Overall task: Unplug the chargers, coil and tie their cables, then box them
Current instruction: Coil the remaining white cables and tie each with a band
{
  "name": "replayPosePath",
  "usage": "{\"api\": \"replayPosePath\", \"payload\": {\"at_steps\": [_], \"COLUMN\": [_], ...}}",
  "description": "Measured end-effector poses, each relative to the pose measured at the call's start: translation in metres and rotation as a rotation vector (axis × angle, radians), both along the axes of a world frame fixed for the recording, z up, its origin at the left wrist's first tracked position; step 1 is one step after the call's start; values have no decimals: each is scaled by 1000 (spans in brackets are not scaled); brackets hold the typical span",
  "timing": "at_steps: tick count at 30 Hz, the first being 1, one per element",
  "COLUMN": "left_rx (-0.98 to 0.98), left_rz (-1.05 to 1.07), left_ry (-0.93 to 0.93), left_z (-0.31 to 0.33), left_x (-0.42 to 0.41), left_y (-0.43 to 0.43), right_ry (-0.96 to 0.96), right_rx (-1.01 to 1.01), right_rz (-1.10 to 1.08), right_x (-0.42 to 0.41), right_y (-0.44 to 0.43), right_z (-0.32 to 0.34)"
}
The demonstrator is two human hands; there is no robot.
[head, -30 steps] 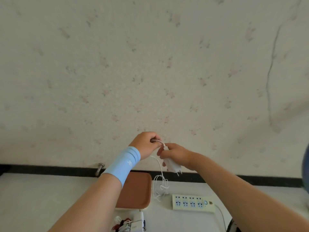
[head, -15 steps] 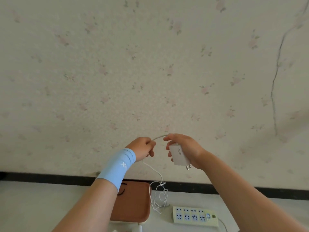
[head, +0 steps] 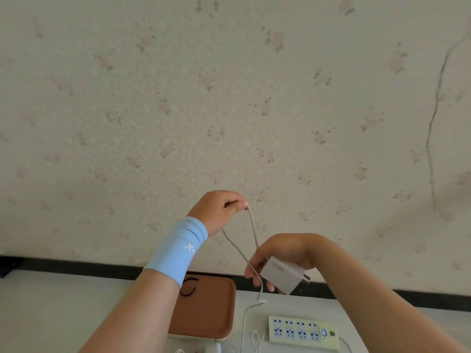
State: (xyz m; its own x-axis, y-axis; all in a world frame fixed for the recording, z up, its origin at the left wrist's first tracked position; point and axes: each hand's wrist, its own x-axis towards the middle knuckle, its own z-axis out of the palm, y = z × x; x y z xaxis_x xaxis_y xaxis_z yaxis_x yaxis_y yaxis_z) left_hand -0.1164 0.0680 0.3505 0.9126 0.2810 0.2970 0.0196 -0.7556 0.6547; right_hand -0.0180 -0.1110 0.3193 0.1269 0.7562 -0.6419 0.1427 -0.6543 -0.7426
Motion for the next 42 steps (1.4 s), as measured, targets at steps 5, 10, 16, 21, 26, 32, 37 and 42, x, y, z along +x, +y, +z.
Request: {"api": "replayPosePath", "payload": {"at_steps": [5,10,16,21,26,32,37,42], "left_rx": [106,-193,-711,-426,-894,-1678,-1877,-1814], "left_rz": [113,399,66,-204,179,114,144,255], "left_ry": [-30,-208,349,607,143,-236,-444,-548], "left_z": [5,-2,-19,-17,-10,1,2,2], "left_x": [-9,5,6,3,10,14,13,1], "left_y": [11,13,-23,-44,-27,-20,3,19], "right_ry": [203,257,544,656,293,381,-7,-55], "right_rx": [48,249,511,620,472,361,92,21], "right_rz": [33,-206,-474,-604,-542,-224,-68,-55], "right_x": [6,12,18,18,16,2,-9,-9], "right_y": [-7,-11,-8,-5,-7,8,18,15], "right_z": [11,9,11,16,8,-13,-12,-10]}}
